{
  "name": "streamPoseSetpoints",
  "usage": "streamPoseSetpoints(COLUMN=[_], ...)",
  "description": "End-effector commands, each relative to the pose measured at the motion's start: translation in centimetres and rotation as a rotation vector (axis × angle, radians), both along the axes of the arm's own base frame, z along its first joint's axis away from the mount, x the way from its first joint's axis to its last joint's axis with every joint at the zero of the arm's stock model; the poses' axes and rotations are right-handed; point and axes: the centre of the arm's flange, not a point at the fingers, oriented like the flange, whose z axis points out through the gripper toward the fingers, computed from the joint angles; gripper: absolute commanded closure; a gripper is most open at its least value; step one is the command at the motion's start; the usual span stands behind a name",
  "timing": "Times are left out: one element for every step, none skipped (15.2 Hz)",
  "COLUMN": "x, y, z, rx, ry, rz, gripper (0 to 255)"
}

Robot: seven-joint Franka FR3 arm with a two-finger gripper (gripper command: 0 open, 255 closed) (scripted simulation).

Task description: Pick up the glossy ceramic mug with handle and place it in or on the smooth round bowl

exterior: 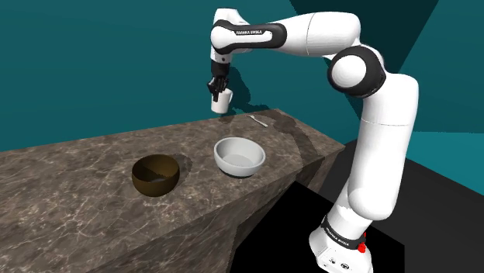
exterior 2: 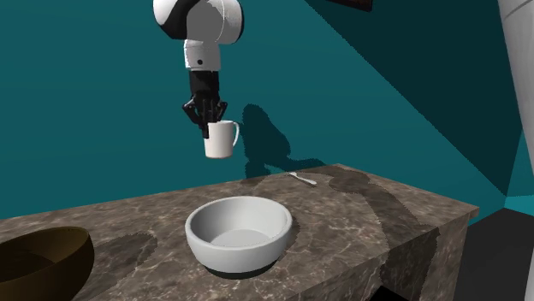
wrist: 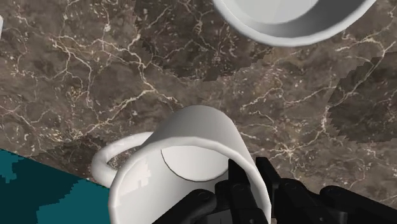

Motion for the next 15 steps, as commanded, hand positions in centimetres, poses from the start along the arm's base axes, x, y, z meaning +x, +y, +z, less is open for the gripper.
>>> streamPoseSetpoints(x=[-0.6,-1.0,-1.3,-1.7,-2.1,-2.5,-2.8,-3.2,-3.6,-3.9,-4.3,-4.7,-5.1,-5.4,-5.8], y=[1.9,3.2,4.4,5.7,7.0,8.2,9.5,10.8,12.0,13.3,14.5,15.8,17.1,18.3,19.6], z=[0.5,0.6,0.7,0.8,0.9,0.9,1.0,1.1,1.2,1.3,1.4,1.5,1.6,1.6,1.7], rx=[0.000,0.000,0.000,0.000,0.000,0.000,0.000,0.000,0.000,0.000,0.000,0.000,0.000,0.000,0.000], ry=[0.000,0.000,0.000,0.000,0.000,0.000,0.000,0.000,0.000,0.000,0.000,0.000,0.000,0.000,0.000], rz=[0.000,0.000,0.000,0.000,0.000,0.000,0.000,0.000,0.000,0.000,0.000,0.000,0.000,0.000,0.000], gripper=[255,255,255,255,255,255,255,255,255,255,255,255,255,255,255])
